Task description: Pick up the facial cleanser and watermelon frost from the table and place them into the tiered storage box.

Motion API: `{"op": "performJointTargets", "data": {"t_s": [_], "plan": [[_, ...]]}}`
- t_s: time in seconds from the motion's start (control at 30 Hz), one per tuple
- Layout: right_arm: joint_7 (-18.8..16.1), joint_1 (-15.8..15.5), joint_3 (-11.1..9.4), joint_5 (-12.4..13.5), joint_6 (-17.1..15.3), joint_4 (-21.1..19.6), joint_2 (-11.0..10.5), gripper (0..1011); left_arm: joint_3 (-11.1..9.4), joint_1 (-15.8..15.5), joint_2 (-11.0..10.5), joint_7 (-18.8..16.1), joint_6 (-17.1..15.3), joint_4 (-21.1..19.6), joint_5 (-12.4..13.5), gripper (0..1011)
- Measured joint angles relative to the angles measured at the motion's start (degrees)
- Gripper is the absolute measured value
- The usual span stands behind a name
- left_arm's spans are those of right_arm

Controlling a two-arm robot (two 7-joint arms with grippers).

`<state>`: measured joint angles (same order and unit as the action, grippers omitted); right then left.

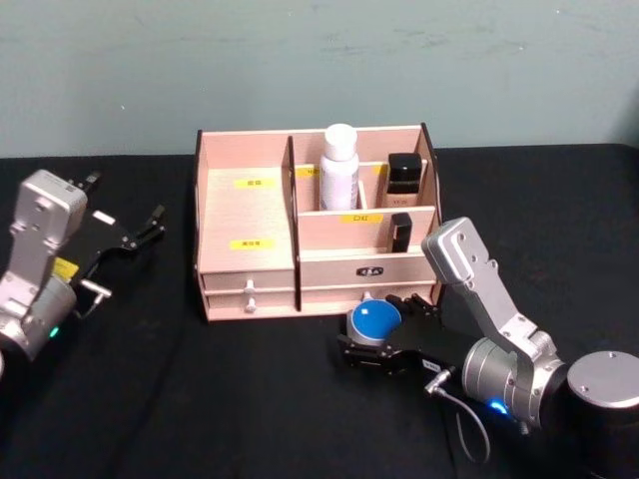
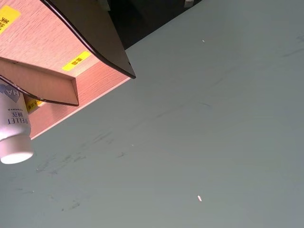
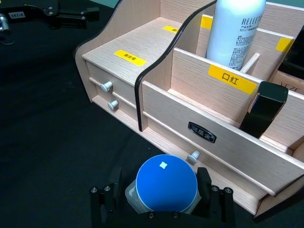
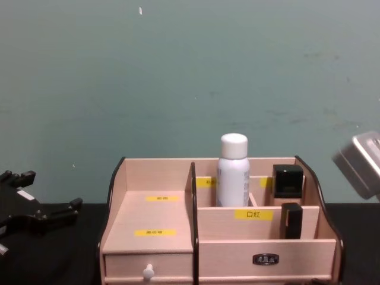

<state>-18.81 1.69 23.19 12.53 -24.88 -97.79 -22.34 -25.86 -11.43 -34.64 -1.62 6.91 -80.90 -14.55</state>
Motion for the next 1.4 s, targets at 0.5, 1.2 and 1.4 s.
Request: {"op": "performJointTargets", "data": {"t_s": [0.5, 1.2, 1.4], "plan": [[0.05, 0.00, 0.00, -0.34, 0.20, 0.04, -0.03, 1000, 0.00, 0.00, 0.00, 0.00, 0.00, 0.00, 0.00, 1001], [0.39, -0.14, -0.14, -0.88, 0.36, -0.07, 0.05, 985, 0.00, 0.00, 0.00, 0.00, 0.00, 0.00, 0.00, 1001], [0.36, -0.14, -0.14, -0.80, 0.35, -0.06, 0.05, 848, 0.00, 0.00, 0.00, 0.00, 0.00, 0.00, 0.00, 1001]]}}
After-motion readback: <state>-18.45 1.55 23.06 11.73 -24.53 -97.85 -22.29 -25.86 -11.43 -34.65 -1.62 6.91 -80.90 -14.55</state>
